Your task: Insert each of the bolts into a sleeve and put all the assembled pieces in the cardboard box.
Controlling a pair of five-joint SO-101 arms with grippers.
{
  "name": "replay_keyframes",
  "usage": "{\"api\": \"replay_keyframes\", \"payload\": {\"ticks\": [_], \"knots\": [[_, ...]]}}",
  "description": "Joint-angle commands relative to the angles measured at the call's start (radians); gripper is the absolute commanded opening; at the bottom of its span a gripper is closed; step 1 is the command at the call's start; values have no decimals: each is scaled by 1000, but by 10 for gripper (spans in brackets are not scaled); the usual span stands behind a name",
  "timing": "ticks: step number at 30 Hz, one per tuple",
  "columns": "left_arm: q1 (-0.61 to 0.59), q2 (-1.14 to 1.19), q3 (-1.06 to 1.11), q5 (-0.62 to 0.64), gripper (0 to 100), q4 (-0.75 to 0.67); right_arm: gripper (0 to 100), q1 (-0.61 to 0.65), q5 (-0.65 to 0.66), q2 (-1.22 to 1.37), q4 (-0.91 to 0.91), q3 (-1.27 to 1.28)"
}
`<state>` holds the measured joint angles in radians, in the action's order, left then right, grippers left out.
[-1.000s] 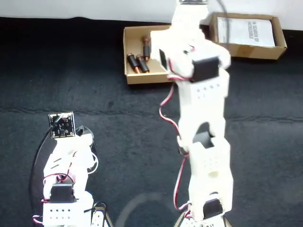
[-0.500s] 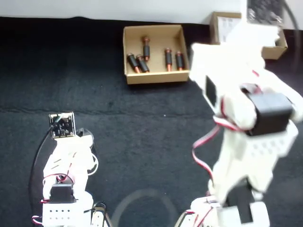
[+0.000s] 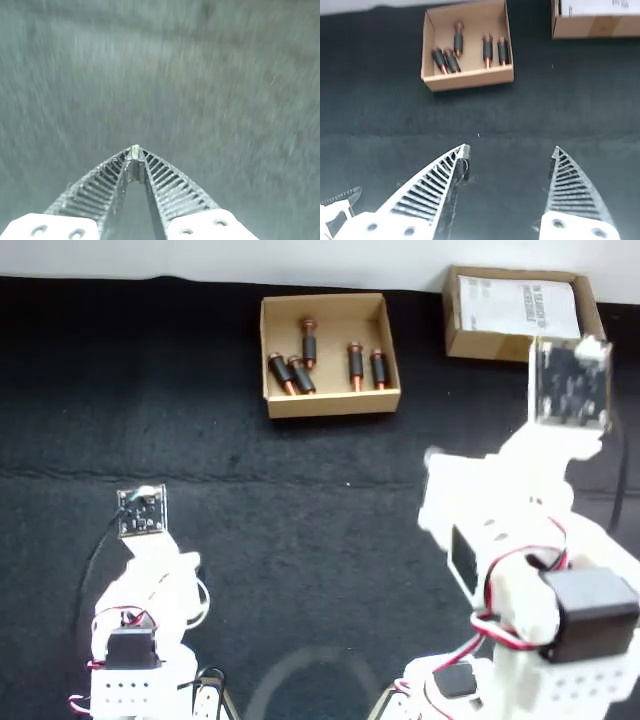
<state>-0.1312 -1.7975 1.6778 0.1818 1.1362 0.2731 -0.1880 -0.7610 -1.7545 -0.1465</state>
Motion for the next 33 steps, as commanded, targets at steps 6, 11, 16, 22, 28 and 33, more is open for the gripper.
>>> {"api": "replay_keyframes", "payload": {"ticks": [6,11,16,22,28,33], "knots": [[-5,-10,16,-2,24,138,235,-13,11,-311,87,446],[-5,-7,16,-3,24,141,235,-13,12,-521,259,763],[-5,-7,16,-6,24,143,235,-13,12,-748,429,1104],[-45,-10,16,-198,24,183,235,-28,18,-964,536,1437],[-194,-10,16,-272,24,183,235,-31,230,-1000,545,1523],[-213,-10,16,-269,24,183,235,-58,267,-1009,547,1690]]}}
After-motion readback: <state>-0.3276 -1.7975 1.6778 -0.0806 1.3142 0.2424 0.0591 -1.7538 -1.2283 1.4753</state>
